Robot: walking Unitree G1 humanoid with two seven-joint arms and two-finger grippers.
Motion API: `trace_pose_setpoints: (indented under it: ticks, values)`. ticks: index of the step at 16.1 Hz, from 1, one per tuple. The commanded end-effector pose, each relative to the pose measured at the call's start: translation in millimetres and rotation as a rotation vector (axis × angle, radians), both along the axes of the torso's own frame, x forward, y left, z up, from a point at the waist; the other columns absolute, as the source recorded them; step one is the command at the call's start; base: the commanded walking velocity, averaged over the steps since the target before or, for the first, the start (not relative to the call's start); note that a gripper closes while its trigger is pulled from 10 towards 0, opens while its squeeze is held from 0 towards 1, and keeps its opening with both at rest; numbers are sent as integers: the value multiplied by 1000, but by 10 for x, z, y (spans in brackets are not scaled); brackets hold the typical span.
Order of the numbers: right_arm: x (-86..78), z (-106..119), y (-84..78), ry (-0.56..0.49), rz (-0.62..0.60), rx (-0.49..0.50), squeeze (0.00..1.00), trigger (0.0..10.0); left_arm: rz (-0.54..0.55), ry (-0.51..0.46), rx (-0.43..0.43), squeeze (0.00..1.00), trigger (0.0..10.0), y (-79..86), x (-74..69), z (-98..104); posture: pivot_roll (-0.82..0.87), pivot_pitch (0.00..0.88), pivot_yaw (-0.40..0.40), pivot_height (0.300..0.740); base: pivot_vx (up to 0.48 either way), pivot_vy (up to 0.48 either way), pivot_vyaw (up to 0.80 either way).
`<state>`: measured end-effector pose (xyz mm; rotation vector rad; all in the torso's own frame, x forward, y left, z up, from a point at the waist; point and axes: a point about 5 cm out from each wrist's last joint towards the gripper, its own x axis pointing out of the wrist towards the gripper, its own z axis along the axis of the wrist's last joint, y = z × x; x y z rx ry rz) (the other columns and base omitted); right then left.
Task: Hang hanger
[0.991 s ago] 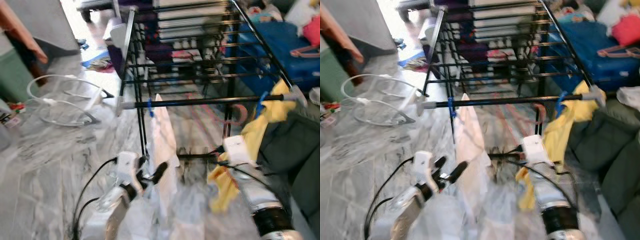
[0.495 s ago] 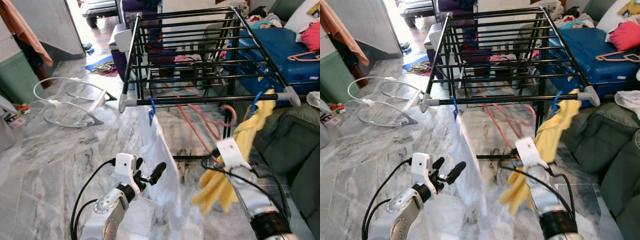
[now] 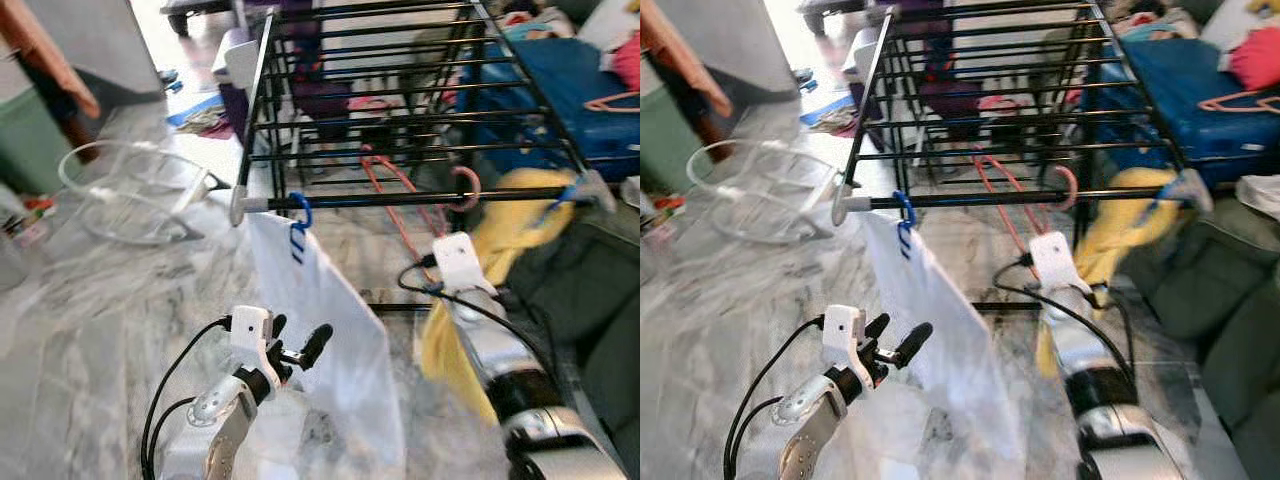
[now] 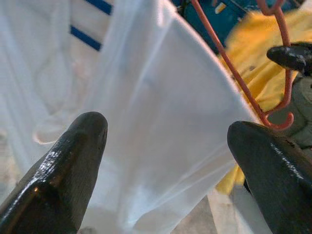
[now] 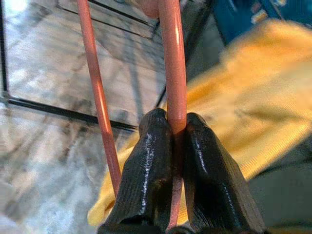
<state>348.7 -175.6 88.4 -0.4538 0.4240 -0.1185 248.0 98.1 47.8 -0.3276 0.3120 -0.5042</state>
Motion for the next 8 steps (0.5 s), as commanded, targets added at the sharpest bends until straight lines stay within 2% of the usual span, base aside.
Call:
trace_pose_setpoints:
  ticks: [1,2,4,8]
  values:
    - [92,122,96,-43,21,24,0,10000,9,0,19,0,10000,35,-4,-5,-144,0,83,740,0,0,0]
    - [127,106,173,-3,14,57,0,10000,10,1,21,0,10000,36,-6,-7,-144,0,83,740,0,0,0]
    - [138,74,234,48,14,48,0,10000,9,4,22,0,10000,36,-6,-8,-143,0,80,740,0,0,0]
    - [89,-80,233,134,-33,81,0,10000,-4,13,25,0,10000,15,-14,-20,-144,0,79,740,0,0,0]
